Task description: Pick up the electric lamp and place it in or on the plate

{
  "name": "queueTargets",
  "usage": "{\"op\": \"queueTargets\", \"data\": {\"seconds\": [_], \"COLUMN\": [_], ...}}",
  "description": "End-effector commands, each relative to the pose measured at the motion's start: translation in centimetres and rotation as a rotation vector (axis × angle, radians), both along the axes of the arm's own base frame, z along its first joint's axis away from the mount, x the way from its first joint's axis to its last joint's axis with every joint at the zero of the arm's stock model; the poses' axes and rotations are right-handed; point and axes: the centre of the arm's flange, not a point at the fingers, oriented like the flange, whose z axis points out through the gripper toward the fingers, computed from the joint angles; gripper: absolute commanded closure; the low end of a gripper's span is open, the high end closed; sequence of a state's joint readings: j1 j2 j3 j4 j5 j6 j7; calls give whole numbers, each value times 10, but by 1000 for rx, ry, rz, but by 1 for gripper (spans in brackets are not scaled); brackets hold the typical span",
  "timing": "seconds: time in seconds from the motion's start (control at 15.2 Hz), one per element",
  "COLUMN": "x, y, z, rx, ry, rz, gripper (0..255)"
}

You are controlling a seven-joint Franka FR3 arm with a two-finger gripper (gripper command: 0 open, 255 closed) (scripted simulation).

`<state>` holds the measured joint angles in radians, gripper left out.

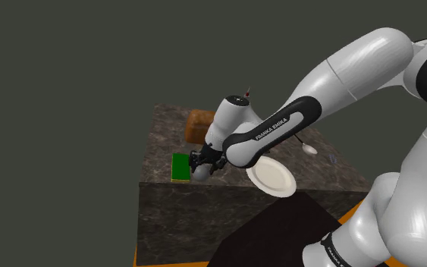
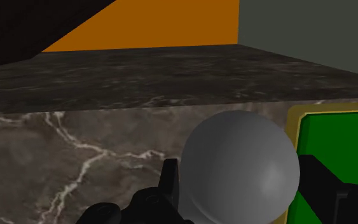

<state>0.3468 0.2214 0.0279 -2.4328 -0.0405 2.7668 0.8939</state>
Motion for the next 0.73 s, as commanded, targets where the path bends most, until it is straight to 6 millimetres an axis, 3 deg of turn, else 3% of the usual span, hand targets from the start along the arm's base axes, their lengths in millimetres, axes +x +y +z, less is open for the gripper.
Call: {"op": "queueTargets", "data": {"seconds": [0.0,0.13,0.66], "x": [0,0,0], "y": [0,0,0], "z": [0,0,42], "rx": [0,0,0], "ry": [0,0,0], "rz": [0,0,0], "gripper": [255,255,255]}}
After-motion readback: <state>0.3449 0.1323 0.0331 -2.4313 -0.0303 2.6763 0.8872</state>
